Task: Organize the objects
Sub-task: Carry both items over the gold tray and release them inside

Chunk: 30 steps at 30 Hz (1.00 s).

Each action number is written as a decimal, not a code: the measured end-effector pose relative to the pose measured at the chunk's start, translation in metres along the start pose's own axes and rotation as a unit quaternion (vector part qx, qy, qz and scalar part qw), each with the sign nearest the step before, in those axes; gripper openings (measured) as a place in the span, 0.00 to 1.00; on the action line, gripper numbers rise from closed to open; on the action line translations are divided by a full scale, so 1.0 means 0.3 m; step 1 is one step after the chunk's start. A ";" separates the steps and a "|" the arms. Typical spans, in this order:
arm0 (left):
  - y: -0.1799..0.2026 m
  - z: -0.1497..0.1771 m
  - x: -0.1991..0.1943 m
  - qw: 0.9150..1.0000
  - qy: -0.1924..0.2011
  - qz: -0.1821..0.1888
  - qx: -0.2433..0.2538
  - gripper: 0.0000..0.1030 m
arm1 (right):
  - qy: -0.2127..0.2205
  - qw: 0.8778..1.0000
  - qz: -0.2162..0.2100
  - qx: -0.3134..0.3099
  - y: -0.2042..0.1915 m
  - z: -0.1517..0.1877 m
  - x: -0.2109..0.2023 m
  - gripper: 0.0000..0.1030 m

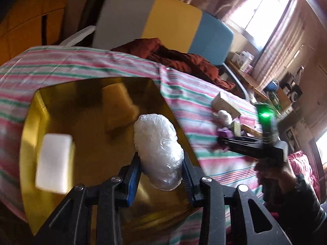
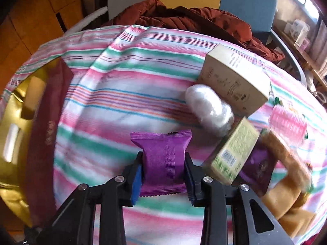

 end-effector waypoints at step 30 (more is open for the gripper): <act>-0.316 0.021 -0.198 0.991 0.071 -0.091 -0.072 0.36 | 0.074 0.970 -0.186 -0.137 -0.790 0.152 -0.280 0.35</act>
Point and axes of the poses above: each gripper's, at about its wrist camera, not at the fingertips, and x roughly the way its jaws point, y to its right, z to its underside, the point moved 7 cm from there along x, roughly the way its jaws point, and after that the axes turned 4 degrees about -y, right-handed, at the moved point
